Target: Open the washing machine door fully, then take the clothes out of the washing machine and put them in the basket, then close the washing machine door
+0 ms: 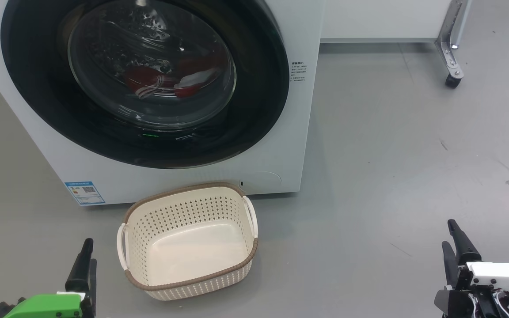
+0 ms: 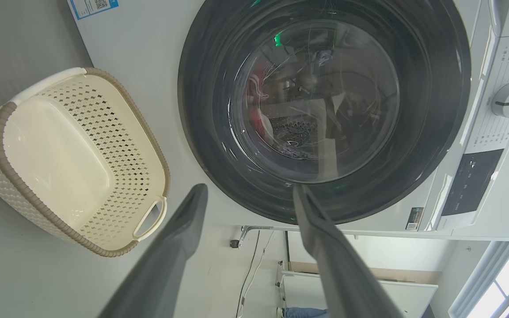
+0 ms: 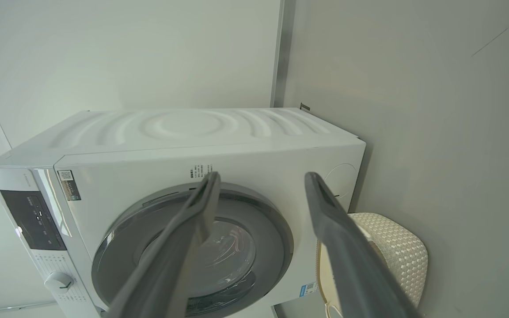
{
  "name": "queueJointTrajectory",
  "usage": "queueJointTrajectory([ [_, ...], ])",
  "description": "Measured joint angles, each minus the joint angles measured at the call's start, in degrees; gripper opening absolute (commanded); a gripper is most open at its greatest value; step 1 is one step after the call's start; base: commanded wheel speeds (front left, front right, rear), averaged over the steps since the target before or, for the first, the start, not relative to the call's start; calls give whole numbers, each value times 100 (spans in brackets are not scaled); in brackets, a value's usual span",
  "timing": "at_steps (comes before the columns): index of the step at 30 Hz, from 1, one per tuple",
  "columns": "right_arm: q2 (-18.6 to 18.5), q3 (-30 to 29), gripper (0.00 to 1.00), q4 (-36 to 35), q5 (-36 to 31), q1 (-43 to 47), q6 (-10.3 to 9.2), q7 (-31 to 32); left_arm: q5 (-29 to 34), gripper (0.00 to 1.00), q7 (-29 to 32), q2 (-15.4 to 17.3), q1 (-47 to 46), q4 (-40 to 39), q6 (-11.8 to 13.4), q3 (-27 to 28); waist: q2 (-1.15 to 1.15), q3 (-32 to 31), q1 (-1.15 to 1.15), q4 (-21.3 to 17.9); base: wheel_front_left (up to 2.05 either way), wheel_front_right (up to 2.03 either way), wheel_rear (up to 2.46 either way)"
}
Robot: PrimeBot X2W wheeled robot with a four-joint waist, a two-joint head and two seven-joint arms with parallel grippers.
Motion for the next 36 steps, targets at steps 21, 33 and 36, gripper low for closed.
queueJointTrajectory([
  [21,-196,163,100,7,-958,-153,0,-320,797,100,-378,178,-124,-259,-1,-199,0,15,0,9,0,0,0],
  [33,-385,318,100,-44,-2235,-348,-57,-495,2194,100,-577,486,-221,-345,23,-534,0,17,0,17,0,0,0],
  [36,-412,383,100,-82,-2616,-369,-71,-531,2572,100,-627,534,-289,-385,98,-602,0,15,0,20,0,0,0],
])
